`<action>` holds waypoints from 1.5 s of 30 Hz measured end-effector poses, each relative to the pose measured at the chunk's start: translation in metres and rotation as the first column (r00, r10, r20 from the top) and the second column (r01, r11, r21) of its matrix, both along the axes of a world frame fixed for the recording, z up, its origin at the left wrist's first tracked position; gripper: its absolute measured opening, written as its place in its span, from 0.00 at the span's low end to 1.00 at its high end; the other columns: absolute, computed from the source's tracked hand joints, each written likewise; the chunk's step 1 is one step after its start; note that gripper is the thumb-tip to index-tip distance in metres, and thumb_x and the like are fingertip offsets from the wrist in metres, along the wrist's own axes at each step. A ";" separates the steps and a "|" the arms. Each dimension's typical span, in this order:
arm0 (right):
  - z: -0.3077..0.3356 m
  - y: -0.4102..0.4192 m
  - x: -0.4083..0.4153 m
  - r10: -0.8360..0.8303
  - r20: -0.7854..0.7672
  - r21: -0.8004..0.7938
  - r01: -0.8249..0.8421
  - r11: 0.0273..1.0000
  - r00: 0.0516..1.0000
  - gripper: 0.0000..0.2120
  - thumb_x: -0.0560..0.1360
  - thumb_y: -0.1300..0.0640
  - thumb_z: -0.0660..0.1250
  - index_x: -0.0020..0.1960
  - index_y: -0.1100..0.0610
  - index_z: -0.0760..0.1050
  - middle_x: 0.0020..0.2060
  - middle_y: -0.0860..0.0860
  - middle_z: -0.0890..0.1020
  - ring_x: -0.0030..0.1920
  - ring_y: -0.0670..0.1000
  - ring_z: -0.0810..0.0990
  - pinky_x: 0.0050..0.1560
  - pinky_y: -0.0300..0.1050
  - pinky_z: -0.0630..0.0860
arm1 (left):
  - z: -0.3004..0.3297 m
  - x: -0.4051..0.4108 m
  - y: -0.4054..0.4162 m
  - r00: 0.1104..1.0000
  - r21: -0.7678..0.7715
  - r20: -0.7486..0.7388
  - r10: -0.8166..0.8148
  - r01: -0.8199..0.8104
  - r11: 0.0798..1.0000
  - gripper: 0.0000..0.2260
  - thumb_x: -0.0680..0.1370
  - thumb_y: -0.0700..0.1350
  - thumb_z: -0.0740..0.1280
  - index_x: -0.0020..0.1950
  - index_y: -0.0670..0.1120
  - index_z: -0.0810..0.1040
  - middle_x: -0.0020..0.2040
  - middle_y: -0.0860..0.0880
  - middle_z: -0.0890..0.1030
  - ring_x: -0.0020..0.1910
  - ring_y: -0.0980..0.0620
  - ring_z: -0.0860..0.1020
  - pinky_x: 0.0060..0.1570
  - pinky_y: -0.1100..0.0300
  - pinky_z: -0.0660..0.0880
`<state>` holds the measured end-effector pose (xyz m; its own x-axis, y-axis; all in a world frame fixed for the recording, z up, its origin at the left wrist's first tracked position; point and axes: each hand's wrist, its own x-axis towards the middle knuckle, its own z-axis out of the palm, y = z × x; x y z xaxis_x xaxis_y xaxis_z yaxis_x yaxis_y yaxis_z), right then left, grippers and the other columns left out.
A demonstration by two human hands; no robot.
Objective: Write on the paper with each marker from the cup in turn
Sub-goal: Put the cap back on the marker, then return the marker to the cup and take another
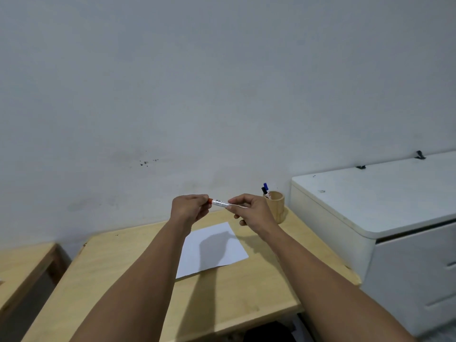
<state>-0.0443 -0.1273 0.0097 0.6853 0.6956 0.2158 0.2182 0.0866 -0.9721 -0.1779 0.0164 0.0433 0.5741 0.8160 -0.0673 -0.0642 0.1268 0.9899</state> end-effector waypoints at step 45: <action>0.052 0.012 0.188 -0.342 0.523 -0.246 0.522 0.816 0.781 0.09 0.76 0.48 0.74 0.45 0.53 0.85 0.38 0.46 0.86 0.44 0.53 0.86 0.54 0.52 0.83 | -0.088 0.227 -0.023 0.847 0.462 -0.475 -0.239 0.471 0.752 0.46 0.64 0.57 0.82 0.78 0.57 0.65 0.68 0.54 0.80 0.66 0.51 0.78 0.63 0.50 0.78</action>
